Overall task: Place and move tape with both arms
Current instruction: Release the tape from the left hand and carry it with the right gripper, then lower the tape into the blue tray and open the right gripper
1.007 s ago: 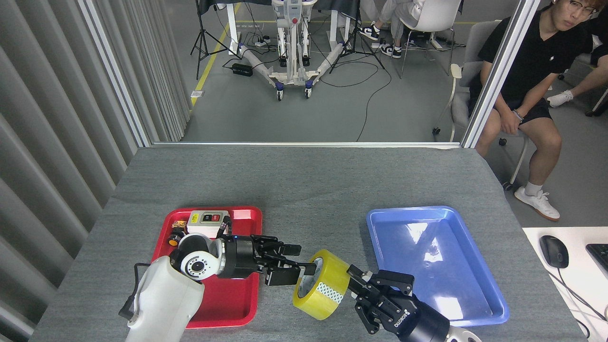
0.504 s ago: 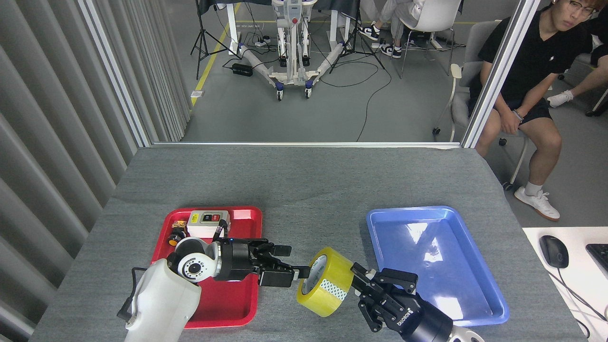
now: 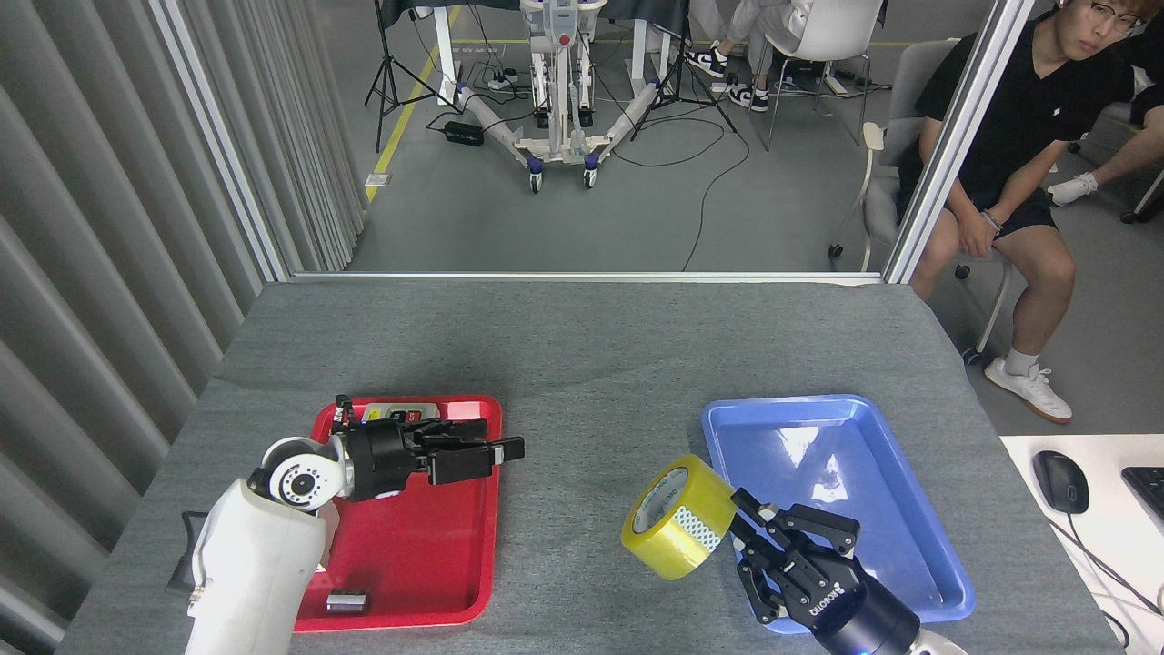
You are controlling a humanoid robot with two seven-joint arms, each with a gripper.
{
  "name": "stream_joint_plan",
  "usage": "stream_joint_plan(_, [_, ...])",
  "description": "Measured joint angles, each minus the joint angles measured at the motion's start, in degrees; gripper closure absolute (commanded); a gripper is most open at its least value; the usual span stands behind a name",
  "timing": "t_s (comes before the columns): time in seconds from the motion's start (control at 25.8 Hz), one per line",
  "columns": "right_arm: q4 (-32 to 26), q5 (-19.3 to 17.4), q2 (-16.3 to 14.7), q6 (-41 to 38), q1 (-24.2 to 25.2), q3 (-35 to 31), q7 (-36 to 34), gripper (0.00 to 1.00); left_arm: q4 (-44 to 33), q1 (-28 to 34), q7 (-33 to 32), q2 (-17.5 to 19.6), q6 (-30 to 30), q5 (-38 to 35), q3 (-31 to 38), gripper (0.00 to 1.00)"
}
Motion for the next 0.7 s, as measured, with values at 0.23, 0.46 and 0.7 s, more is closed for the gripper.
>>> stream_joint_plan(0.23, [0.17,-9.96,1.02,-2.78,1.43,-6.66,10.25,1.0,-1.22,0.87,5.35,-0.06,4.59,-4.22,4.8,0.12])
stream_joint_plan(0.46, [-0.63,-29.31,3.16,-7.77,1.28,-12.21,34.24,1.0,-7.44,5.38,22.17,-0.35,16.08,-18.16,4.85,0.1])
stream_joint_plan(0.7, [-0.97,-48.09,3.4,-14.25,-2.42,-19.14,58.2,1.0,-8.57,6.73,39.94,-1.4,25.54,-29.22,1.71,0.11])
